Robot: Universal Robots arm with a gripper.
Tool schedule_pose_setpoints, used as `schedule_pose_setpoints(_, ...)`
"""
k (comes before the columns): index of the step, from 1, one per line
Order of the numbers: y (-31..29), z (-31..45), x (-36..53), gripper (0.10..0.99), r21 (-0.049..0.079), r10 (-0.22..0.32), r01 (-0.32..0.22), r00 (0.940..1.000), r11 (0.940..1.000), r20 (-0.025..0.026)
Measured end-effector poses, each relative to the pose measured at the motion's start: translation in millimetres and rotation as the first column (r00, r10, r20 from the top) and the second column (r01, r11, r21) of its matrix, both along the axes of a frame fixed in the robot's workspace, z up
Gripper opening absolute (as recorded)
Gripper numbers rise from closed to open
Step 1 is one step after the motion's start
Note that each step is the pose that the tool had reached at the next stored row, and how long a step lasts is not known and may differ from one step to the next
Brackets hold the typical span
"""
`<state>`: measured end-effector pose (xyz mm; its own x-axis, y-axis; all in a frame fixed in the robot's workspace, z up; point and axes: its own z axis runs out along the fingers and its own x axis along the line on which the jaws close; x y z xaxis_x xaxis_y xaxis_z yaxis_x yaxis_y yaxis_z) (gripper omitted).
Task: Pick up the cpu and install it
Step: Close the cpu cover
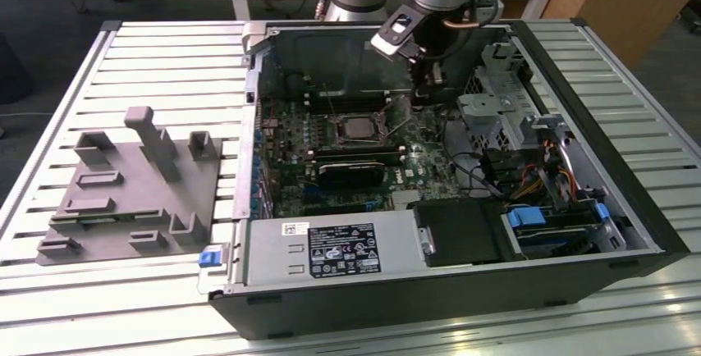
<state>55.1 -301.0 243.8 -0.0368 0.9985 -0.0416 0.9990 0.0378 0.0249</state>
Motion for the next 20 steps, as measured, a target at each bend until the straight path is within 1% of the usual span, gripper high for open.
schedule_pose_setpoints(1, 0.0, 0.0, -0.1, 0.106, 0.0, 0.0, 0.0, 1.0, 1.0, -0.0076)
schedule_pose_setpoints(2, 0.0, 0.0, -0.3, 0.106, 0.0, 0.0, 0.0, 0.9999, 1.0, -0.0122)
schedule_pose_setpoints(3, 0.1, -0.1, -1.0, 0.106, 0.0, 0.0, 0.0, 0.9999, 1.0, -0.0136)
schedule_pose_setpoints(6, 0.1, -0.2, -4.7, 0.106, 0.0, 0.0, 0.0, 0.9999, 1.0, -0.0142)
schedule_pose_setpoints(10, 0.0, -0.8, -11.8, 0.106, 0.0, 0.0, 0.0, 0.9999, 1.0, -0.0141)
schedule_pose_setpoints(17, -4.6, -2.3, -20.1, 0.106, 0.0, 0.0, 0.0, 0.9999, 1.0, -0.0142)
schedule_pose_setpoints(20, -5.3, -2.7, -24.9, 0.106, 0.0, 0.0, 0.0, 0.9999, 1.0, -0.0142)
